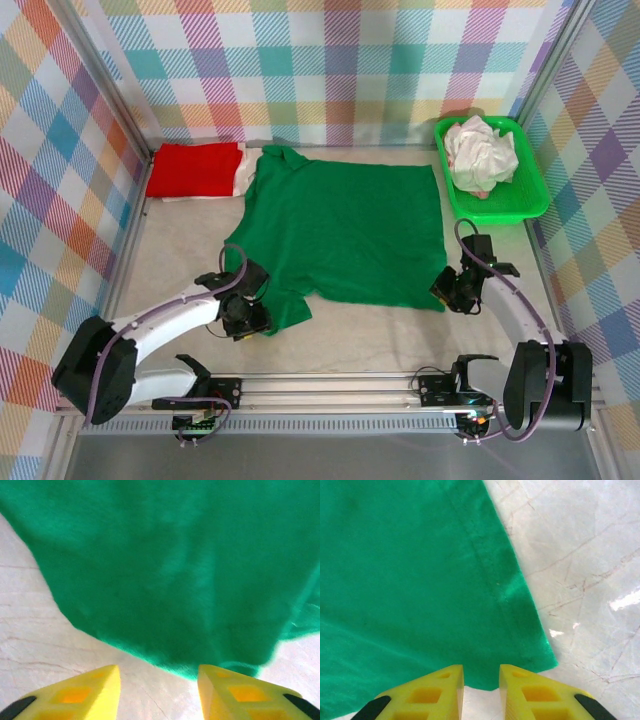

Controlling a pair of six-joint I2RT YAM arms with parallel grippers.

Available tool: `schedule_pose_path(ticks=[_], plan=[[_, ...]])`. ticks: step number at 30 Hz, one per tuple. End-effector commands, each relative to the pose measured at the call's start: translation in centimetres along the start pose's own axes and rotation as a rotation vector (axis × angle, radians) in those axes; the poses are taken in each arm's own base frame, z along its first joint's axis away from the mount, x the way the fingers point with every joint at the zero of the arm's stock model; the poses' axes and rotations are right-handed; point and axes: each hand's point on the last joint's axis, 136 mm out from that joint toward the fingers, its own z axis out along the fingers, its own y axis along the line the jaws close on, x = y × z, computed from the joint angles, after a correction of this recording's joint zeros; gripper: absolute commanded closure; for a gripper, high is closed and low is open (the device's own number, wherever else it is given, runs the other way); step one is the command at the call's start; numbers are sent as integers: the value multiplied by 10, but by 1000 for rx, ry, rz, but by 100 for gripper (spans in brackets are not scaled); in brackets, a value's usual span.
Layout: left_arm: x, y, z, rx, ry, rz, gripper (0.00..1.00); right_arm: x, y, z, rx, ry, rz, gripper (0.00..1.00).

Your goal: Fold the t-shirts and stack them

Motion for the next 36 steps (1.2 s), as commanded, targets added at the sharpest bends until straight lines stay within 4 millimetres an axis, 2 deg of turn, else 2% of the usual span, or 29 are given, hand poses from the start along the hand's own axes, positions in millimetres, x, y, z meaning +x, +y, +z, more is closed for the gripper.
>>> schedule_pose_path(ticks=[1,2,4,5,12,19,21,26,27,30,31,34,36], plan=[[-19,-2,6,-24,-89,21,67,-15,20,-16,-77,-79,-28,74],[-23,-4,6,-23,-100,26,74,-17,22,-18,-86,-94,-32,74],[-29,-5,4,-42,-115,43,95,-22,24,-24,-93,-122,-40,73],[-30,-5,0,-52,-116,52,100,-24,25,-26,-92,-132,-43,72],[-41,-4,-63,-114,-181,121,100,-36,32,-32,-99,-177,-66,71],[-29,5,-71,-127,-134,73,100,-38,33,-25,-97,-168,-77,71],[-21,-1,-77,-90,-97,68,100,-39,32,-24,-89,-165,-82,71],[-7,11,-117,-176,-31,84,100,-43,33,-24,-81,-180,-94,71],[-6,13,-124,-190,-28,88,91,-44,33,-23,-82,-182,-95,71],[-5,15,-135,-204,-30,86,81,-46,36,-23,-88,-184,-95,70],[-7,15,-139,-205,-47,77,69,-47,36,-23,-91,-185,-95,70],[-18,13,-140,-161,-129,56,68,-47,36,-20,-92,-185,-105,70],[-25,8,-128,-106,-144,26,67,-47,37,-18,-93,-173,-111,70]])
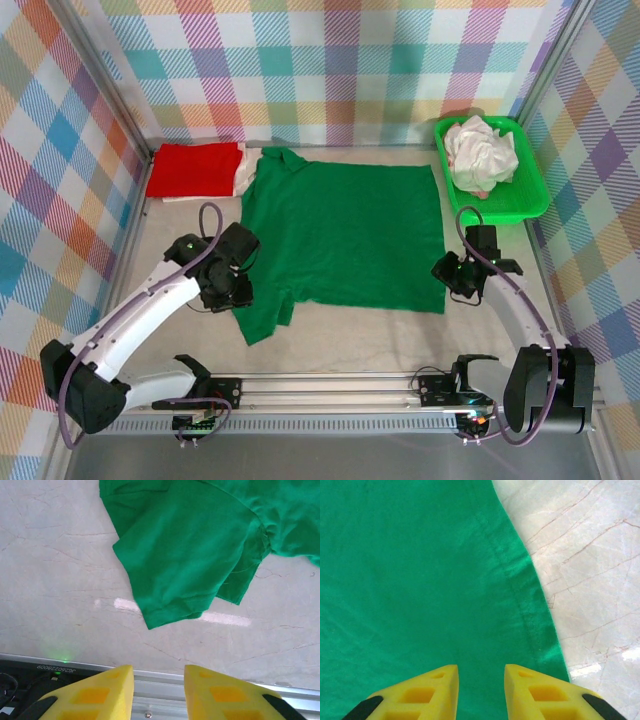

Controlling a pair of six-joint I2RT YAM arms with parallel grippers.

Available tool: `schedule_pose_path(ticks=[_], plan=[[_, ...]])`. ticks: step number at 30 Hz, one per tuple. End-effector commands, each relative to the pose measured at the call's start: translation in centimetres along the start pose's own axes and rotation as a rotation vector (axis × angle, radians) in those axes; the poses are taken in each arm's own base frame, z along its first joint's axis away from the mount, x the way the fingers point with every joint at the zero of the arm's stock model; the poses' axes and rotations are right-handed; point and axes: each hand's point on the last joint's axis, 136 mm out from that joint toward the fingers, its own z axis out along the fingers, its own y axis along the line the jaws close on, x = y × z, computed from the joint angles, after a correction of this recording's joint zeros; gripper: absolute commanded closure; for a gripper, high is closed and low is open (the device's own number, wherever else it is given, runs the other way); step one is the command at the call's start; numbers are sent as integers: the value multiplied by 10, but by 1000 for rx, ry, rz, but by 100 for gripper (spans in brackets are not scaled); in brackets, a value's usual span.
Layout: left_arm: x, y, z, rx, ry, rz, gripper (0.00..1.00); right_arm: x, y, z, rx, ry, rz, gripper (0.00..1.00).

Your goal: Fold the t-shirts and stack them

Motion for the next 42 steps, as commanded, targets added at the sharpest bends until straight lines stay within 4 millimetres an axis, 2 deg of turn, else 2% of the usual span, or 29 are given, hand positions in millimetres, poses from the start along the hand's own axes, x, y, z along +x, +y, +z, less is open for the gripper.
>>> schedule_pose_path(ticks=[1,3,4,9,10,12,14,17,20,22,25,28,30,32,34,42], plan=[[-4,6,18,13,-19,-46,67,-9,12,1,-35,-10,-38,70],[-14,2,39,41,-33,-51,69,-8,21,8,-78,13,-75,70],[-25,-4,47,74,-61,-48,69,-7,25,12,-75,31,-101,71],[-93,-32,60,123,-228,-17,73,3,48,38,63,110,-316,76],[-102,-39,66,126,-220,-4,75,6,54,45,66,139,-328,77],[-106,-49,82,130,-158,17,80,13,60,57,74,197,-318,77],[-102,-51,96,121,-113,22,82,17,61,68,102,227,-307,76],[-98,-41,113,113,-121,-10,75,20,57,85,116,240,-277,75],[-88,-32,124,118,-45,-61,80,22,58,95,119,271,-252,76],[-72,-24,117,113,-12,-85,78,21,64,93,99,268,-244,75],[-46,-10,88,104,11,-151,75,15,69,85,84,236,-253,75],[-13,14,65,94,4,-261,65,12,71,79,78,221,-276,75],[8,24,63,117,9,-329,61,11,72,75,69,212,-288,75],[29,31,76,119,53,-376,59,10,73,70,58,192,-294,74],[42,26,90,146,96,-398,57,7,75,66,37,156,-307,73],[49,10,107,158,133,-366,56,-5,82,52,7,76,-326,68]])
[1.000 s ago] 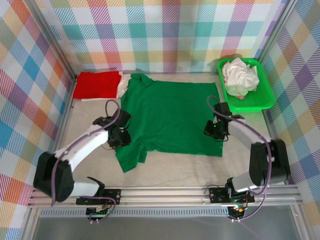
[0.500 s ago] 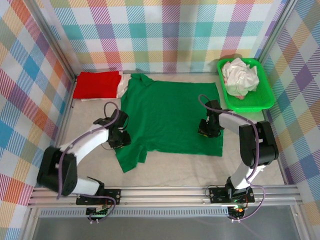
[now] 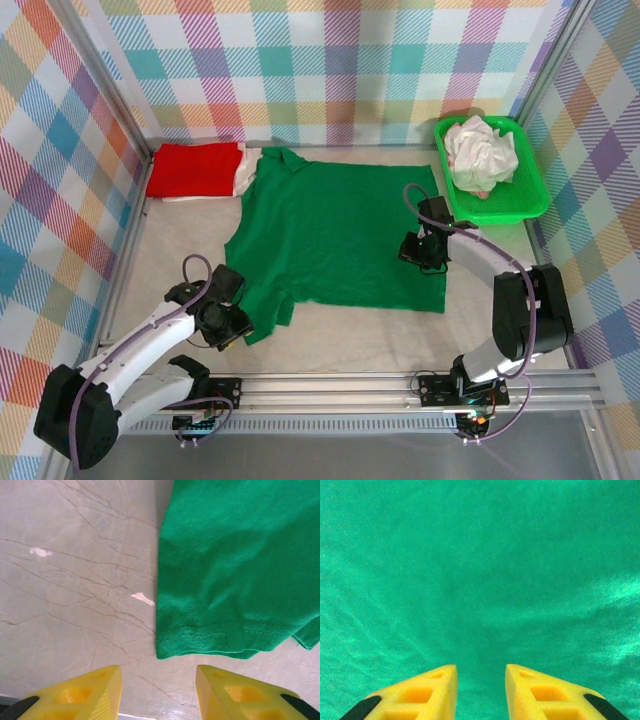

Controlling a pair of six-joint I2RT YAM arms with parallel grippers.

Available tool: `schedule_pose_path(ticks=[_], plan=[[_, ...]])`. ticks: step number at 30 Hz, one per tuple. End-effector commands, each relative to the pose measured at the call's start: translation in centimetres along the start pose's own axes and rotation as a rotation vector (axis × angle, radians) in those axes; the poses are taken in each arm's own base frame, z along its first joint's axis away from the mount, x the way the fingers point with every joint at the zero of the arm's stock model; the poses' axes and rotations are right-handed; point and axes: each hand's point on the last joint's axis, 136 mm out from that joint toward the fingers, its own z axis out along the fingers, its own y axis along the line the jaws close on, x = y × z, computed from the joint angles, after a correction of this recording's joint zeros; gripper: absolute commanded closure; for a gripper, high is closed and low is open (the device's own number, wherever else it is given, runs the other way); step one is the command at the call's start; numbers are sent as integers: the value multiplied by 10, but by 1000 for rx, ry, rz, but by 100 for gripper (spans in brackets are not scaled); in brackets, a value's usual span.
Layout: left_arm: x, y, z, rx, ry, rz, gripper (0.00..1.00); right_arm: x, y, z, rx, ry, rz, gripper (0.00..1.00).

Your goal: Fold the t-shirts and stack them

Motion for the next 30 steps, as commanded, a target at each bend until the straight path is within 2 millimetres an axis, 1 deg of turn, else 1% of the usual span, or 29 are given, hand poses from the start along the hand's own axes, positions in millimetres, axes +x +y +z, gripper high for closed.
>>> schedule_pose_path(ticks=[1,4,10,13,16,18,20,21,22,23,24,26,27,29,30], plan=[[3,-9,6,34,16,-26,57,-4,2,-4,-8,-37,-21,68],[3,-13,14,41,22,-24,57,-4,3,-4,-15,-36,-17,68],[6,-14,18,2,37,4,58,1,0,-2,-10,-28,-16,68],[9,-10,19,-26,31,14,59,1,-1,-3,-9,-38,-14,68],[10,-9,24,-36,36,21,59,1,-1,-3,-9,-39,-13,68],[8,-9,28,-40,30,26,62,1,0,-4,-15,-39,-6,68],[8,-9,31,-41,32,29,70,2,-1,-7,-15,-43,-3,68],[7,-8,32,-48,26,36,72,3,-2,-9,-11,-42,-3,68],[4,-6,31,-64,14,47,78,5,-3,-12,-7,-42,-1,68],[1,-6,30,-73,-1,54,88,6,-5,-15,-2,-41,2,67],[-2,-7,28,-80,-15,68,96,9,-6,-19,0,-43,6,67],[-8,-13,24,-70,-42,86,100,15,-11,-28,-3,-51,28,66],[-12,-17,21,-63,-56,91,100,20,-16,-32,-1,-50,49,65],[-18,-27,15,-41,-77,104,100,32,-29,-39,15,-42,109,64],[-21,-32,11,-34,-91,115,100,39,-39,-41,29,-32,158,63]])
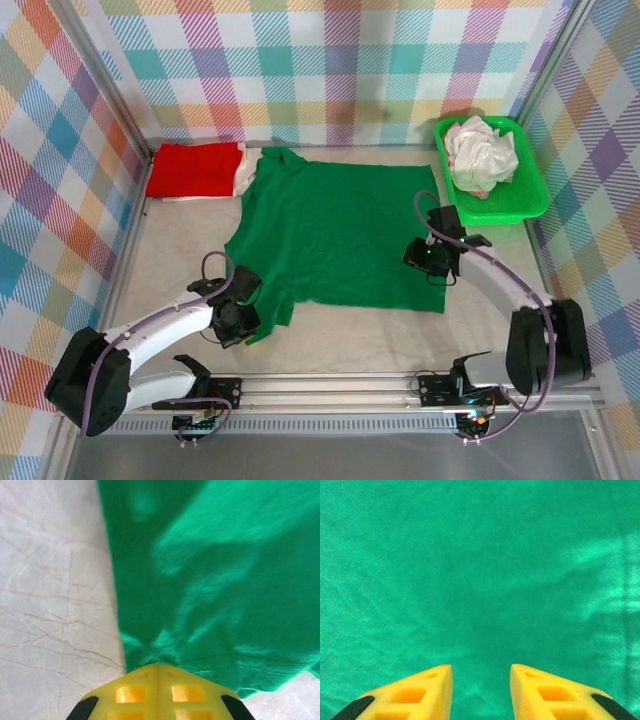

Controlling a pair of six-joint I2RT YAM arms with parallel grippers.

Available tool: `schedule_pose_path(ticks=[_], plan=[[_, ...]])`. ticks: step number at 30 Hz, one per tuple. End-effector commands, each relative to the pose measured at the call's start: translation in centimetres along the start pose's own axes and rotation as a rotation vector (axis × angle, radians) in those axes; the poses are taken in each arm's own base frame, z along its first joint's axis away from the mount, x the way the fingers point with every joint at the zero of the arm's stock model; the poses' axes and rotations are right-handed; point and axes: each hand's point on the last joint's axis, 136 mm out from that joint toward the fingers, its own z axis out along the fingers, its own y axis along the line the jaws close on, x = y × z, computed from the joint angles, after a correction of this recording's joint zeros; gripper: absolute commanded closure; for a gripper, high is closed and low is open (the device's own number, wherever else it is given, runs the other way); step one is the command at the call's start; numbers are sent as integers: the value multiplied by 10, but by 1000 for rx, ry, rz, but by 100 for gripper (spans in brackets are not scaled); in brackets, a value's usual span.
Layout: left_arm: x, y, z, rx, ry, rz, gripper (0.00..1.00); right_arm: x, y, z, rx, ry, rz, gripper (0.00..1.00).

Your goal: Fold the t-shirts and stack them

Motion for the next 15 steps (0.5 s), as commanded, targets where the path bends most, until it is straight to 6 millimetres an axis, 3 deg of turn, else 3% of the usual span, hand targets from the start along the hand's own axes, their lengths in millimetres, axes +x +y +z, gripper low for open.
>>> schedule_pose_path(ticks=[1,5,9,11,15], plan=[[-19,-18,-18,24,-77,48,100,28,-35,-8,69,59,154,63],[-29,-24,-40,25,-119,70,100,55,-65,-9,69,119,337,61],[-17,-15,-38,10,-58,50,99,65,-75,-9,61,138,380,57],[-4,-4,-31,-2,-12,23,76,62,-71,-7,45,144,364,56],[15,16,-21,-5,33,-32,64,56,-68,2,31,150,354,55]])
